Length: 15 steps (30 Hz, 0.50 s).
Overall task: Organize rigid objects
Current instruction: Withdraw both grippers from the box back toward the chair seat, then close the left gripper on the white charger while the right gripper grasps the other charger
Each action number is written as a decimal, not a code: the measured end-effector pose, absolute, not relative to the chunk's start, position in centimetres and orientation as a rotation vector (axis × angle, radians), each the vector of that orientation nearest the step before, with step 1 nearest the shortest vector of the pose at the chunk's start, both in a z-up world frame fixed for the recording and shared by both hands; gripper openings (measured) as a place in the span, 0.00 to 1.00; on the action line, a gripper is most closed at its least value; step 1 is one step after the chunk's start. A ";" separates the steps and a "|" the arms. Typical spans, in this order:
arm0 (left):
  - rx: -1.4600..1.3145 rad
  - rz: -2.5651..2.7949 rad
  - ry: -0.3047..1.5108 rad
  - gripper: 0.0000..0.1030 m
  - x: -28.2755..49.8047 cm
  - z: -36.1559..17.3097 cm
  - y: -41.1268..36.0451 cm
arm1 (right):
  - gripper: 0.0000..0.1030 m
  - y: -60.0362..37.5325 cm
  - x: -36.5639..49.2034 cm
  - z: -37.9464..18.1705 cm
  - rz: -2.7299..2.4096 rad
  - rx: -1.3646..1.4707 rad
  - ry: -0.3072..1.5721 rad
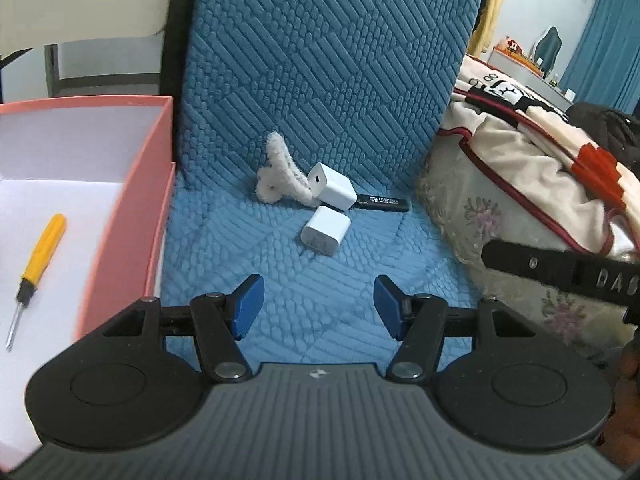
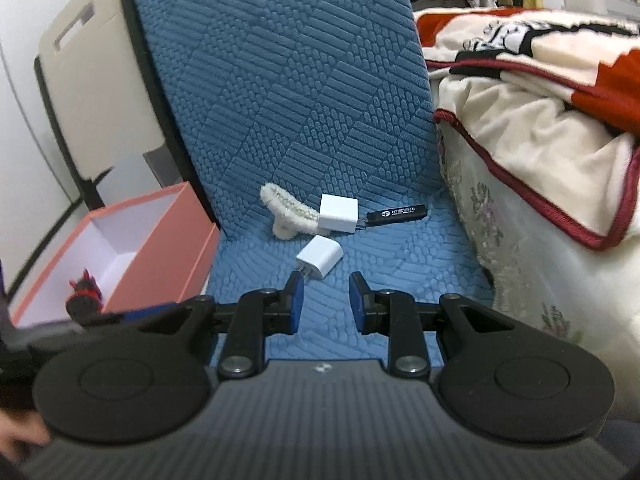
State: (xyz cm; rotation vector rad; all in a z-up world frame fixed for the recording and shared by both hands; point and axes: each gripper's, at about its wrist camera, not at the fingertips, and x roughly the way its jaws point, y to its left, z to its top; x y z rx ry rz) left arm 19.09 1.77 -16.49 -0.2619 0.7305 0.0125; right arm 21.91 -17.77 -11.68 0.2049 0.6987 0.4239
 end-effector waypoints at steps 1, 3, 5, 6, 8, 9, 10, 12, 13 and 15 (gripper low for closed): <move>-0.260 0.011 0.735 0.64 19.6 -16.8 1.7 | 0.29 -17.8 22.5 -11.8 0.425 0.220 0.703; -0.257 -0.004 0.739 0.66 20.7 -17.3 1.4 | 0.30 -17.9 23.8 -12.3 0.422 0.244 0.721; -0.243 0.001 0.739 0.70 21.8 -17.8 1.2 | 0.30 -17.9 25.2 -12.8 0.421 0.266 0.736; -0.238 0.003 0.742 0.70 22.4 -18.1 1.1 | 0.30 -17.8 25.8 -13.1 0.420 0.270 0.746; -0.239 -0.009 0.744 0.70 23.4 -18.7 1.1 | 0.30 -17.5 27.2 -13.7 0.425 0.281 0.760; -0.239 -0.012 0.749 0.70 24.1 -19.1 1.2 | 0.30 -17.4 27.7 -13.9 0.431 0.287 0.766; -0.238 -0.011 0.756 0.70 24.6 -19.5 1.2 | 0.30 -17.3 28.4 -14.2 0.437 0.294 0.776; -0.240 -0.013 0.765 0.70 26.0 -20.2 1.2 | 0.30 -17.1 29.7 -14.8 0.453 0.308 0.793; -0.239 -0.015 0.767 0.70 26.6 -20.4 1.1 | 0.30 -17.1 30.4 -15.0 0.464 0.318 0.800; -0.230 -0.022 0.774 0.70 27.8 -20.9 0.9 | 0.30 -16.9 32.0 -15.6 0.482 0.356 0.822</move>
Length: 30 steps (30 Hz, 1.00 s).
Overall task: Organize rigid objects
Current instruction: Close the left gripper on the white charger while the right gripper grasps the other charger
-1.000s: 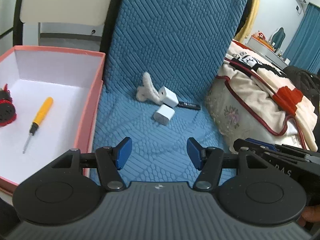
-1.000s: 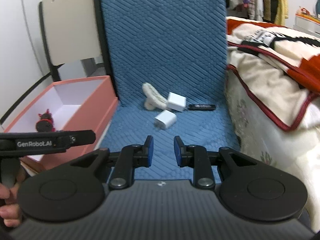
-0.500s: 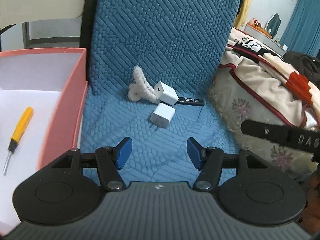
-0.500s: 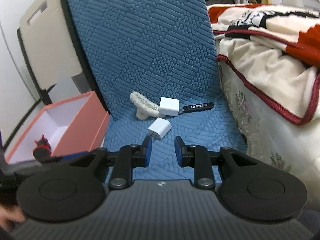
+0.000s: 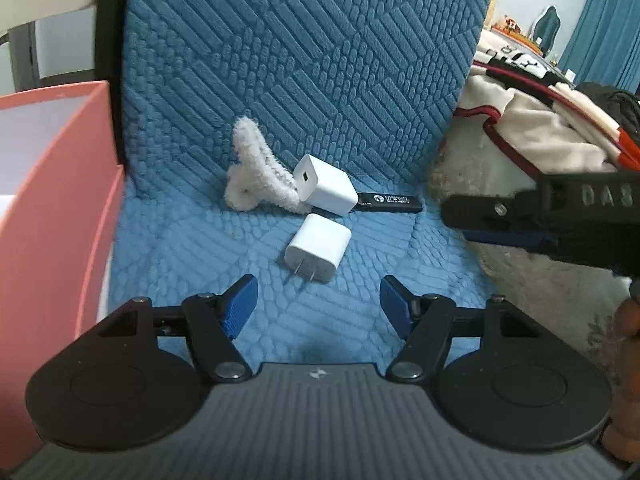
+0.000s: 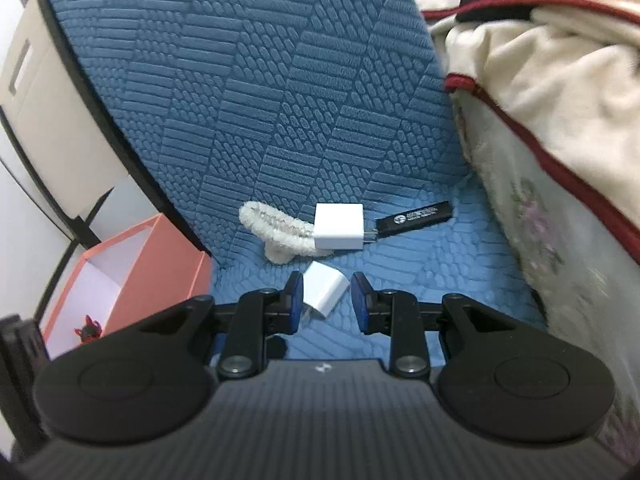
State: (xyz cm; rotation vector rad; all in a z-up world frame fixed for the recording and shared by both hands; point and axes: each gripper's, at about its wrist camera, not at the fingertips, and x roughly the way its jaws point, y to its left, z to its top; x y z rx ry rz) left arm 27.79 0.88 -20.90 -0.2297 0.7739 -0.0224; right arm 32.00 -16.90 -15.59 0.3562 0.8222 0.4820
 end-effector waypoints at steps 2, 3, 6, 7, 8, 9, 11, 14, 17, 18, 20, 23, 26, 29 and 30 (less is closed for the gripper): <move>-0.218 -0.025 0.781 0.70 28.8 -21.2 0.6 | 0.30 -16.7 33.5 -16.0 0.496 0.379 0.836; -0.224 -0.026 0.781 0.70 29.4 -21.4 0.6 | 0.30 -16.4 34.3 -16.2 0.501 0.384 0.841; -0.223 -0.035 0.785 0.70 31.1 -21.7 0.4 | 0.33 -15.7 36.1 -16.6 0.514 0.399 0.858; -0.215 -0.036 0.784 0.69 31.5 -21.9 0.3 | 0.38 -15.5 36.6 -16.8 0.523 0.402 0.860; -0.207 -0.036 0.783 0.69 31.9 -22.0 0.3 | 0.40 -15.2 37.1 -16.9 0.530 0.400 0.865; -0.201 -0.033 0.789 0.69 32.4 -22.3 0.3 | 0.41 -15.0 37.5 -17.1 0.534 0.396 0.875; -0.204 -0.028 0.805 0.69 33.3 -23.0 0.6 | 0.41 -14.5 38.4 -17.4 0.537 0.383 0.893; -0.213 -0.027 0.820 0.69 34.0 -23.7 1.1 | 0.41 -13.7 39.5 -17.8 0.537 0.369 0.907; -0.186 -0.030 0.810 0.69 34.3 -24.1 1.2 | 0.55 -13.0 40.5 -18.0 0.535 0.363 0.902; -0.181 -0.031 0.810 0.69 34.4 -24.2 1.2 | 0.58 -12.8 40.8 -18.1 0.534 0.360 0.901; -0.179 -0.032 0.813 0.69 34.5 -24.4 1.1 | 0.60 -12.4 41.5 -18.4 0.531 0.357 0.909; -0.167 -0.033 0.820 0.66 34.8 -24.9 1.0 | 0.60 -11.7 42.4 -19.3 0.529 0.347 0.935; -0.173 -0.049 0.831 0.63 34.9 -25.3 1.1 | 0.60 -10.8 43.2 -19.9 0.530 0.309 0.940; -0.168 -0.061 0.833 0.60 34.9 -25.6 0.9 | 0.60 -10.3 43.8 -20.4 0.515 0.279 0.947; -0.168 -0.062 0.831 0.60 34.9 -25.6 0.9 | 0.60 -10.2 43.8 -20.4 0.515 0.271 0.941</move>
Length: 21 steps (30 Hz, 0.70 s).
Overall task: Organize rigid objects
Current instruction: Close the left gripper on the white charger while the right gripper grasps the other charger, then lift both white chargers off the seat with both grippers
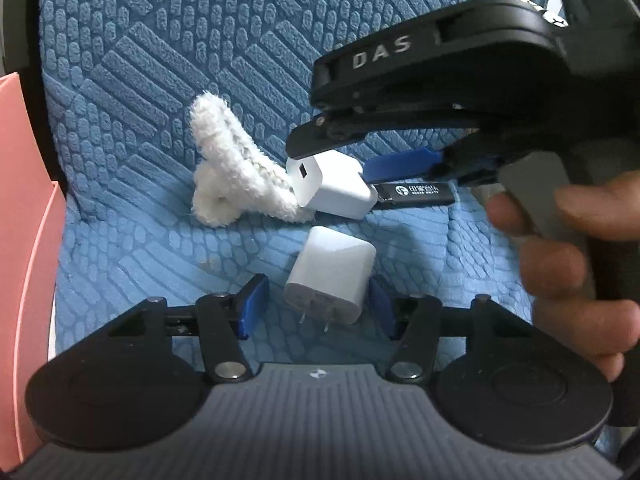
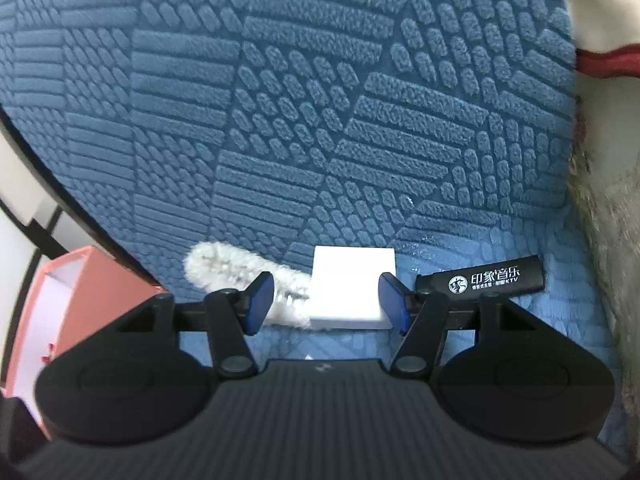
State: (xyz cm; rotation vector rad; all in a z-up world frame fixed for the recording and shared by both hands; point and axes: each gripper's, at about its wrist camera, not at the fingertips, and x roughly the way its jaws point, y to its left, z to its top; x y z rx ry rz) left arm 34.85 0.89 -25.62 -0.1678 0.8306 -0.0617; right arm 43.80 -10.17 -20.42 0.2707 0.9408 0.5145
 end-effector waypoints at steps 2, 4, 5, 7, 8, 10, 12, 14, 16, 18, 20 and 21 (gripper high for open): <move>-0.167 -0.070 0.829 0.57 34.9 -25.7 0.9 | 0.60 -10.0 43.9 -20.5 0.517 0.256 0.936; -0.165 -0.089 0.829 0.51 34.9 -25.7 0.7 | 0.59 -9.7 44.2 -20.7 0.512 0.245 0.933; -0.164 -0.086 0.831 0.51 35.0 -25.7 0.6 | 0.59 -9.6 44.3 -20.8 0.504 0.234 0.932; -0.158 -0.085 0.833 0.50 35.0 -25.9 0.4 | 0.59 -9.4 44.4 -20.9 0.492 0.216 0.930; -0.156 -0.086 0.833 0.50 35.0 -25.9 0.3 | 0.59 -9.2 44.5 -21.1 0.489 0.210 0.934; -0.161 -0.085 0.833 0.50 34.8 -25.7 0.4 | 0.59 -9.1 44.6 -21.3 0.489 0.195 0.927; -0.164 -0.083 0.834 0.50 34.6 -25.6 0.4 | 0.60 -8.8 44.8 -21.8 0.480 0.182 0.958; -0.168 -0.078 0.836 0.49 34.4 -25.5 0.4 | 0.58 -8.0 45.0 -22.6 0.478 0.171 0.977; -0.179 -0.074 0.837 0.49 34.2 -25.4 0.6 | 0.55 -7.7 45.0 -23.0 0.487 0.175 0.981; -0.185 -0.072 0.839 0.49 34.0 -25.3 0.8 | 0.55 -7.5 45.0 -23.0 0.483 0.176 0.987; -0.186 -0.069 0.840 0.49 34.0 -25.2 0.9 | 0.55 -7.3 45.1 -22.5 0.485 0.165 0.989; -0.189 -0.067 0.841 0.49 33.8 -25.1 1.0 | 0.55 -7.3 45.2 -22.3 0.485 0.155 0.988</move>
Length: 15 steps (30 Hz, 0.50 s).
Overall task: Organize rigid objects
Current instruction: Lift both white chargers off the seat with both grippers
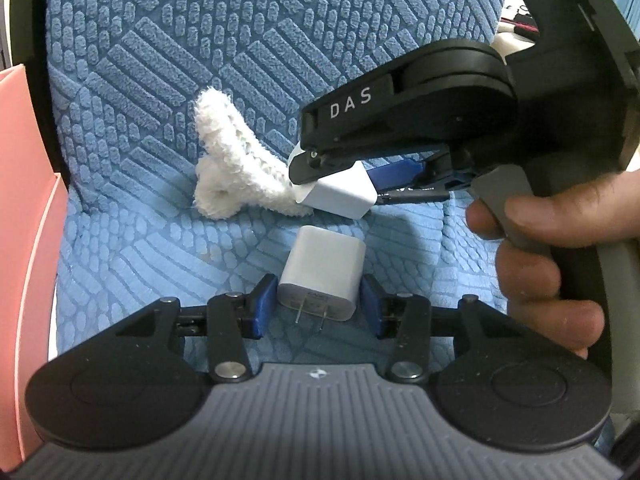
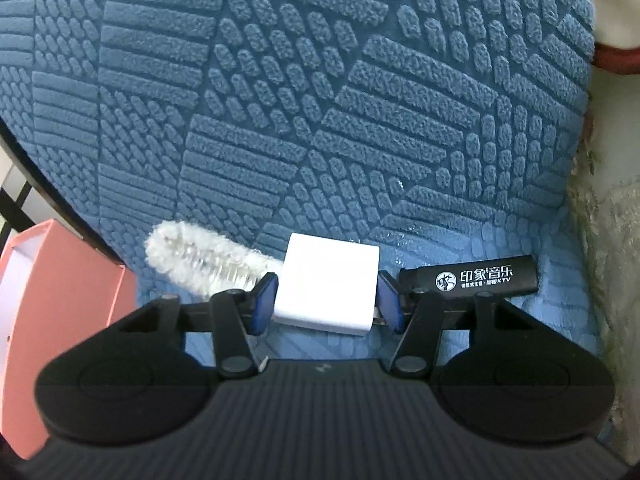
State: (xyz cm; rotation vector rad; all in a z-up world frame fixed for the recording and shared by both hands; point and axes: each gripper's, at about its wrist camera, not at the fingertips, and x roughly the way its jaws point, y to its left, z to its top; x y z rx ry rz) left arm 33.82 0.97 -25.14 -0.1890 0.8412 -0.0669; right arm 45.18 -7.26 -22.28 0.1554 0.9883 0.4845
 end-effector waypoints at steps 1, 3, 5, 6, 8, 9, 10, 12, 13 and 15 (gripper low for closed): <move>-0.194 -0.065 0.842 0.49 33.7 -25.1 1.1 | 0.55 -6.9 45.2 -22.0 0.484 0.147 0.987; -0.199 -0.064 0.845 0.49 33.6 -25.0 1.3 | 0.55 -6.3 44.4 -21.6 0.490 0.133 0.982; -0.204 -0.059 0.848 0.49 33.9 -24.9 1.7 | 0.55 -5.8 43.8 -21.0 0.496 0.121 0.974; -0.208 -0.056 0.848 0.49 33.5 -24.7 2.0 | 0.55 -5.6 43.6 -20.8 0.497 0.113 0.971; -0.215 -0.053 0.848 0.49 33.4 -24.5 2.3 | 0.55 -6.2 42.6 -20.5 0.493 0.098 0.966; -0.216 -0.051 0.848 0.49 33.2 -24.4 2.5 | 0.55 -6.2 42.3 -20.3 0.491 0.091 0.965; -0.216 -0.047 0.848 0.49 33.0 -24.3 2.5 | 0.55 -6.2 42.0 -20.2 0.490 0.087 0.962; -0.222 -0.043 0.849 0.49 32.5 -24.1 2.8 | 0.55 -6.1 41.1 -20.0 0.491 0.088 0.959; -0.226 -0.041 0.851 0.49 32.2 -23.9 2.9 | 0.55 -6.1 41.2 -20.0 0.495 0.090 0.959; -0.236 -0.034 0.854 0.49 31.4 -23.7 3.0 | 0.55 -6.1 40.3 -19.6 0.504 0.085 0.957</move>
